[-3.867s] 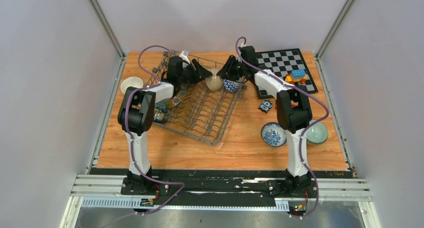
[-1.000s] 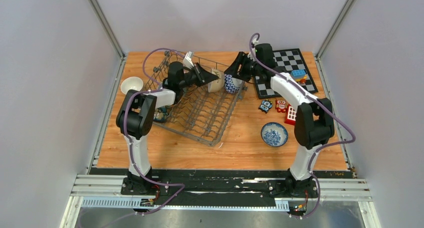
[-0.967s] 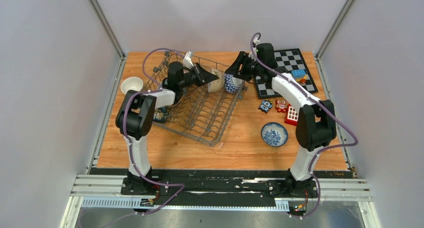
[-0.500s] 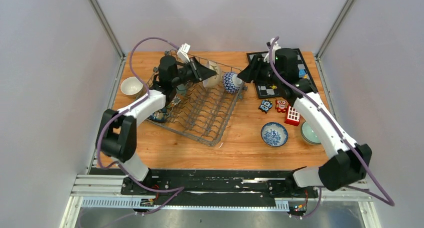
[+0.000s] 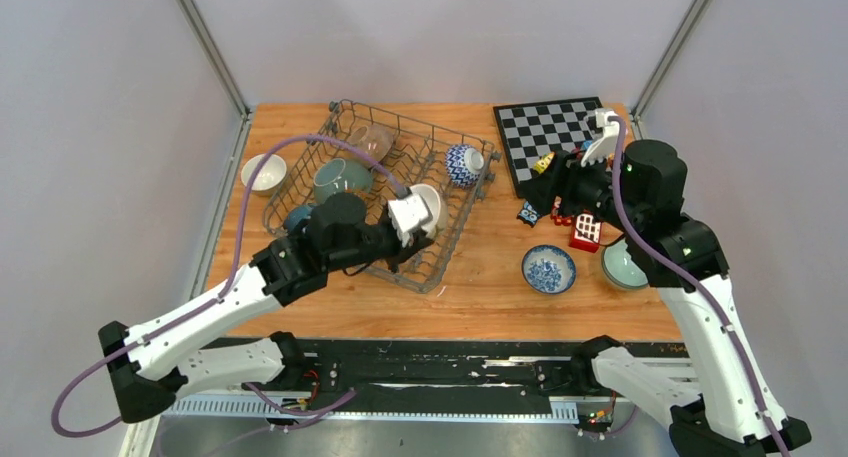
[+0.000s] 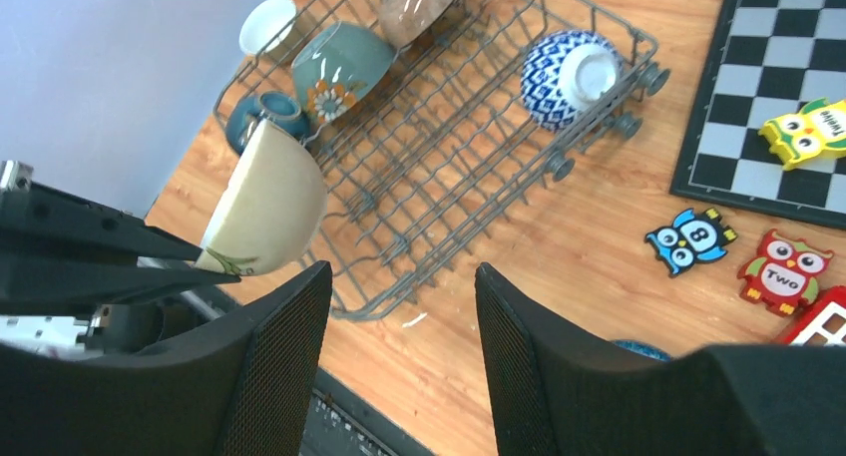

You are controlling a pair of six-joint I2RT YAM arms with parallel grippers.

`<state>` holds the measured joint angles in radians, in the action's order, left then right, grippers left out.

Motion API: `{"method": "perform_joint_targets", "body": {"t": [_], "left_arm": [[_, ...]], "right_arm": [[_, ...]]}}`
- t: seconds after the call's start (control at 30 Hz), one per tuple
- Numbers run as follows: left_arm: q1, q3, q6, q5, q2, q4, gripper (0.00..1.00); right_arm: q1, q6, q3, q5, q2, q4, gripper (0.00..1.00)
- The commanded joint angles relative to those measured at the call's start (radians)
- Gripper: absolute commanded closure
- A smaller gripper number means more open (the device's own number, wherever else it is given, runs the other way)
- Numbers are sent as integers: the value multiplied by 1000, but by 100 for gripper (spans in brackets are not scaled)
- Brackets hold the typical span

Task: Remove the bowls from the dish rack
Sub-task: Place the bowl with the bowl.

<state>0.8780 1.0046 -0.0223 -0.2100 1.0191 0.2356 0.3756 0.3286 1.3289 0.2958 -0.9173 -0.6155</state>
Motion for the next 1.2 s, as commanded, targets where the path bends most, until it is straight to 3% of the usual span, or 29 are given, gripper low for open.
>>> {"method": "perform_joint_targets", "body": {"t": [0.0, 0.2, 0.37, 0.57, 0.8, 1.03, 1.17], "left_arm": [[160, -30, -359, 265, -67, 150, 100], [338, -26, -587, 490, -48, 254, 100], [426, -33, -708, 614, -5, 288, 100], [464, -81, -823, 551, -23, 336, 100], [472, -102, -869, 331, -62, 476, 100], [475, -110, -926, 170, -124, 505, 100], [488, -112, -952, 147, -129, 538, 100]], "right_arm": [[13, -48, 59, 95, -5, -138, 41], [115, -92, 120, 102, -99, -230, 43], [345, -137, 204, -142, -192, -303, 42], [497, -159, 265, -212, -312, -321, 41], [619, -200, 338, -367, -448, -371, 41], [672, -228, 365, -352, -525, -413, 42], [700, -236, 364, -267, -543, -411, 42]]}}
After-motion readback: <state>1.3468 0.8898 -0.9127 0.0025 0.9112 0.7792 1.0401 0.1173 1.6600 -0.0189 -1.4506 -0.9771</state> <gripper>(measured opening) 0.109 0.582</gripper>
